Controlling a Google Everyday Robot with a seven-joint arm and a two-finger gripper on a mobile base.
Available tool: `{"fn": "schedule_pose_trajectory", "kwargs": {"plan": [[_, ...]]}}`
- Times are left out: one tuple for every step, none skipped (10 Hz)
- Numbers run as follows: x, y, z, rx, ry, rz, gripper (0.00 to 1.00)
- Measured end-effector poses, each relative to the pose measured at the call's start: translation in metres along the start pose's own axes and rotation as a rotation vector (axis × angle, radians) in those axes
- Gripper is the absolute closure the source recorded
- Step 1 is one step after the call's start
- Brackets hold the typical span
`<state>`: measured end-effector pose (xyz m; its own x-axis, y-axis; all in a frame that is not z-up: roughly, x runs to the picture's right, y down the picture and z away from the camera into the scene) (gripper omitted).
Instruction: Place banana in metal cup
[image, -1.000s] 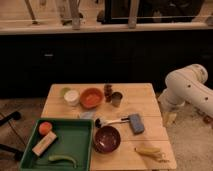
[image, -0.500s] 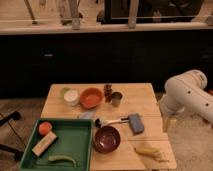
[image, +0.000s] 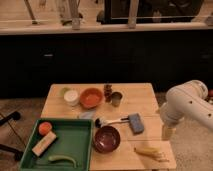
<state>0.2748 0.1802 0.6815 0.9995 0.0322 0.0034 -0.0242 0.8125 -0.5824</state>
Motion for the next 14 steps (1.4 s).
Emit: {"fn": "schedule_pose_trajectory", "kwargs": {"plan": [[-0.003,0.001,0.008,-0.003,-0.006,-0.006,0.2],[-0.005,0.009,0.021,-0.013,-0.016,-0.007,0.2],[-0.008,0.014,0.028,-0.016,-0.02,-0.006,0.2],[-0.011,0.022,0.032,-0.018,-0.028,-0.008,0.2],[-0.009,0.031,0.033,-0.022,-0.03,-0.006,0.2],[-0.01,0.032,0.034,-0.025,-0.035,-0.007,0.2],[-0.013,0.033,0.04,-0.03,-0.044,-0.01,0.2],[-0.012,0.037,0.054,-0.036,-0.053,-0.008,0.2],[-0.011,0.04,0.062,-0.039,-0.058,-0.003,0.2],[-0.016,0.048,0.07,-0.043,-0.064,-0.008,0.2],[-0.02,0.055,0.073,-0.047,-0.071,-0.009,0.2],[-0.02,0.064,0.076,-0.05,-0.072,-0.006,0.2],[-0.022,0.066,0.085,-0.056,-0.08,-0.004,0.2],[-0.023,0.066,0.091,-0.057,-0.079,-0.006,0.2]]}}
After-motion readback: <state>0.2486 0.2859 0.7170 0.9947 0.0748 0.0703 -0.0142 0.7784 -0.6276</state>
